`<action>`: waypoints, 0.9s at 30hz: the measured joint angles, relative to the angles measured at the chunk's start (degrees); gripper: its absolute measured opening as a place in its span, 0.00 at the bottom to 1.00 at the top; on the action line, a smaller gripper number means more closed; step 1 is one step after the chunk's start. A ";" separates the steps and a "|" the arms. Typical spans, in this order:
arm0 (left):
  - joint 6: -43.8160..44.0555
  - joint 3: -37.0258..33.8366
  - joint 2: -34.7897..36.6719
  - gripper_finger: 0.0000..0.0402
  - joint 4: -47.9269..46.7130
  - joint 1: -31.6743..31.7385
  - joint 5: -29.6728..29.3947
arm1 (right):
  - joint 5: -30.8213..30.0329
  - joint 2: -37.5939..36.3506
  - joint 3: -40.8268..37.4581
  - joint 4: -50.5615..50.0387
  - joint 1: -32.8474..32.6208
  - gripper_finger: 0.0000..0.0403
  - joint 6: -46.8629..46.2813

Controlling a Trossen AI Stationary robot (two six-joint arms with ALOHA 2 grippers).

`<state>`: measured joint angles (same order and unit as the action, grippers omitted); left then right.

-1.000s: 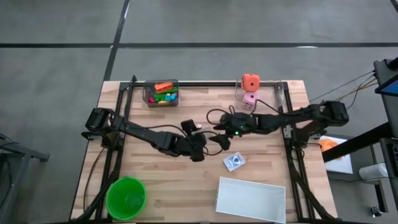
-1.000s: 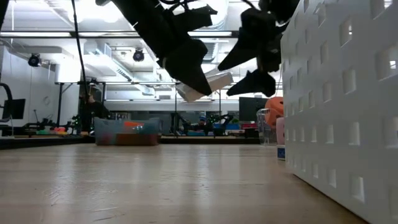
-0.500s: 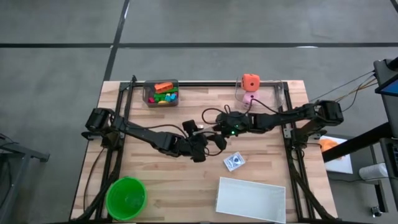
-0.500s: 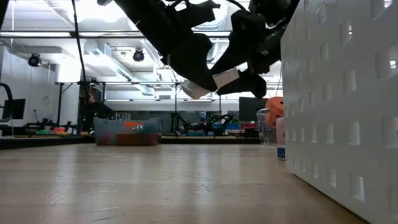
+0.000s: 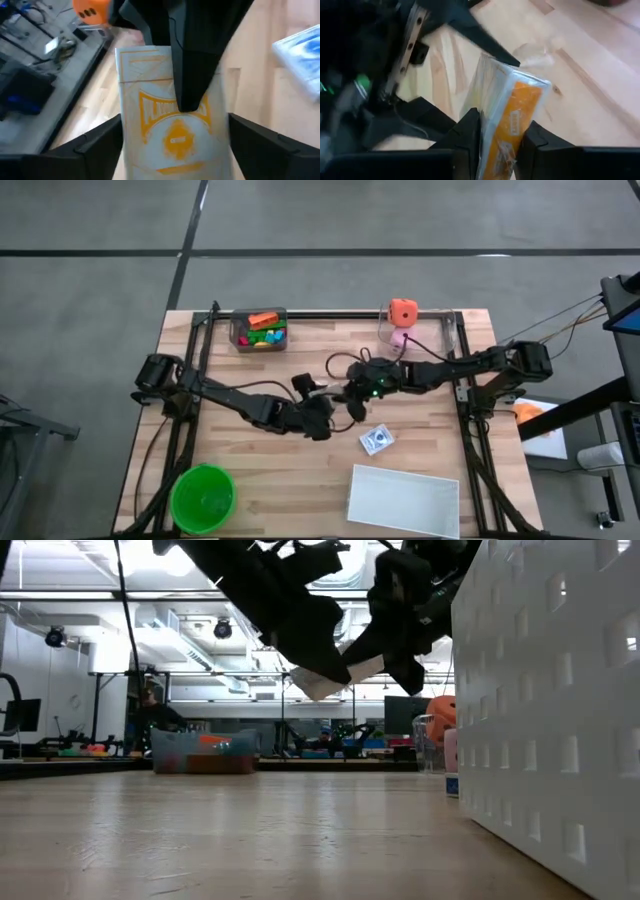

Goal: Pick & Place Toys
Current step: Put the yellow deck of cards into the white bin

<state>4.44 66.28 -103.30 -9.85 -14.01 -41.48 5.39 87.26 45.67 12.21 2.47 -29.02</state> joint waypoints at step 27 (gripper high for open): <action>-2.73 -45.93 30.34 0.71 58.99 -0.80 16.26 | -2.22 -1.06 -15.46 43.76 -18.64 0.15 25.85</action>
<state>1.72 20.35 -72.96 49.14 -14.81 -25.22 3.17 86.20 30.21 55.97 -16.17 -3.17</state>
